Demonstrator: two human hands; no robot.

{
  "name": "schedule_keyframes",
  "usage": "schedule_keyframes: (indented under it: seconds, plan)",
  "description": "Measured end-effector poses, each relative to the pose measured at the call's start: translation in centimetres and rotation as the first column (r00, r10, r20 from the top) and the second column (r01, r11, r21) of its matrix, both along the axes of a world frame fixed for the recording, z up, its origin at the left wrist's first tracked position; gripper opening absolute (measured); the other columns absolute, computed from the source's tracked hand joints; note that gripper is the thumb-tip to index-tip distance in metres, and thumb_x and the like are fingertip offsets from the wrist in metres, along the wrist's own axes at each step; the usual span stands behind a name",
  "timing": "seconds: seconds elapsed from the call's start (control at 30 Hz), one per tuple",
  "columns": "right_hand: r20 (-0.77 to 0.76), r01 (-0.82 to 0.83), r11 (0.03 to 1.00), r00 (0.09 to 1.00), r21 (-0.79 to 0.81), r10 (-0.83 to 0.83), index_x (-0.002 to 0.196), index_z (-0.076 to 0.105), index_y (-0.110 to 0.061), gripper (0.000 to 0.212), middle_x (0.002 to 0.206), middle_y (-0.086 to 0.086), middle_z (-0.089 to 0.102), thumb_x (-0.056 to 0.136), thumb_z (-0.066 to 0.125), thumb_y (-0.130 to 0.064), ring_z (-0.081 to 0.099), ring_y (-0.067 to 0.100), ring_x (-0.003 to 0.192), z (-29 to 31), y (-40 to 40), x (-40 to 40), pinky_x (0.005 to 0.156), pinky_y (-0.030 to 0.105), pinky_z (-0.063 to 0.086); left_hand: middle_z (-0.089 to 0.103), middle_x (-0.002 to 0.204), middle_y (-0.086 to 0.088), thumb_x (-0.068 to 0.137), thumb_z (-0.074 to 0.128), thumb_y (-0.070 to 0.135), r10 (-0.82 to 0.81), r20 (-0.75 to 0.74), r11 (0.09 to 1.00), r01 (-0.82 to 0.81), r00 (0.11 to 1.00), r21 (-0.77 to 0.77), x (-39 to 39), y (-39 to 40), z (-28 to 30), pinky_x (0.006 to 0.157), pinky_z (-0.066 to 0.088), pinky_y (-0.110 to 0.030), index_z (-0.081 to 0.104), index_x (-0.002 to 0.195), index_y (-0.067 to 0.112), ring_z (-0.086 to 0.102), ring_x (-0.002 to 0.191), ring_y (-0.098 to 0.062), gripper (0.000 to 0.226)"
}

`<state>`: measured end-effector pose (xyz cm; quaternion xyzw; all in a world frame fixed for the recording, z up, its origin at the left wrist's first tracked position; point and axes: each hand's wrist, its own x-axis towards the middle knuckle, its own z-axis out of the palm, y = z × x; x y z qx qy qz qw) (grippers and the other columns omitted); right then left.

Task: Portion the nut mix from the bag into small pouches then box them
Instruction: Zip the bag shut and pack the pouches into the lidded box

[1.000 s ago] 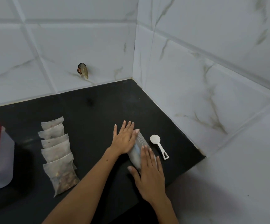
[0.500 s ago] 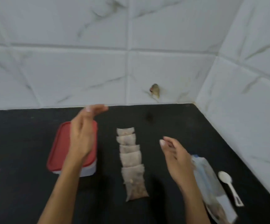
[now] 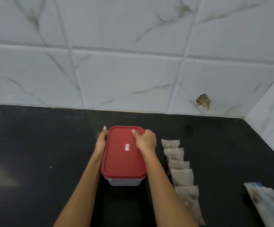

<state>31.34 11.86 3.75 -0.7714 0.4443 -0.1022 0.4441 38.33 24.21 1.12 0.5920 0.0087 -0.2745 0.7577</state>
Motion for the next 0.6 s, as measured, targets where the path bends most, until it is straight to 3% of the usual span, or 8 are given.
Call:
schedule_keyframes:
  seconds: [0.07,0.13,0.23,0.37,0.47,0.6]
  plan:
    - [0.021,0.026,0.999,0.999,-0.022,-0.025,0.119,0.058,-0.009,0.048,0.123,0.011,0.055,0.088,0.058,-0.046,0.048,0.029,0.117,0.0,0.0,0.2,0.086,0.034,0.041,0.071,0.068,-0.011,0.101,0.03,0.045,-0.059,-0.053,0.997,0.056,0.997,-0.056,0.6,-0.1,0.2,0.051,0.055,-0.026,0.063,0.09,0.001,0.068,0.055,-0.018,0.056]
    - [0.045,0.034,0.999,0.998,-0.041,-0.033,0.122,0.057,-0.011,0.047,0.126,0.01,0.05,0.088,0.059,-0.044,0.044,0.028,0.12,0.2,0.0,0.1,0.089,0.034,0.041,0.071,0.075,-0.015,0.1,0.03,0.048,-0.127,-0.072,0.989,0.121,0.989,-0.084,1.0,-0.5,0.2,0.053,0.057,-0.027,0.062,0.099,-0.004,0.07,0.06,-0.021,0.061]
    - [0.061,0.036,0.998,0.998,-0.054,-0.033,0.123,0.056,-0.013,0.045,0.127,0.01,0.046,0.089,0.058,-0.043,0.042,0.026,0.121,0.0,-0.1,0.0,0.093,0.038,0.041,0.073,0.07,-0.012,0.101,0.028,0.044,-0.127,-0.104,0.991,0.121,0.986,-0.065,0.8,-1.0,-0.3,0.05,0.056,-0.026,0.064,0.092,0.001,0.07,0.058,-0.02,0.057]
    - [0.069,0.019,0.995,0.998,-0.093,-0.012,0.12,0.057,-0.012,0.034,0.124,0.009,0.049,0.096,0.049,-0.035,0.045,0.026,0.119,-0.1,-0.2,0.3,0.099,0.04,0.041,0.072,0.081,-0.012,0.098,0.044,0.042,-0.022,-0.137,0.999,0.018,0.99,-0.031,1.1,-1.3,-1.1,0.065,0.055,-0.032,0.067,0.099,0.005,0.069,0.065,-0.019,0.044]
    - [0.11,0.022,0.992,0.994,-0.122,-0.008,0.115,0.061,-0.009,0.03,0.121,0.009,0.051,0.098,0.046,-0.029,0.05,0.026,0.114,-0.3,-0.4,0.2,0.098,0.041,0.043,0.061,0.058,-0.002,0.101,0.045,0.019,0.003,-0.037,0.996,0.001,0.999,0.085,1.2,-1.7,-1.0,0.042,0.046,-0.015,0.058,0.079,0.013,0.058,0.043,-0.003,0.027]
    - [0.115,0.012,0.988,0.993,-0.155,0.006,0.106,0.065,-0.009,0.026,0.116,0.008,0.054,0.098,0.047,-0.026,0.052,0.026,0.11,-0.3,-0.3,0.2,0.095,0.041,0.045,0.052,0.072,-0.001,0.1,0.044,0.012,0.02,0.036,0.979,-0.027,0.999,0.2,1.1,-1.9,-0.8,0.036,0.04,-0.011,0.055,0.092,0.013,0.048,0.06,-0.009,0.013]
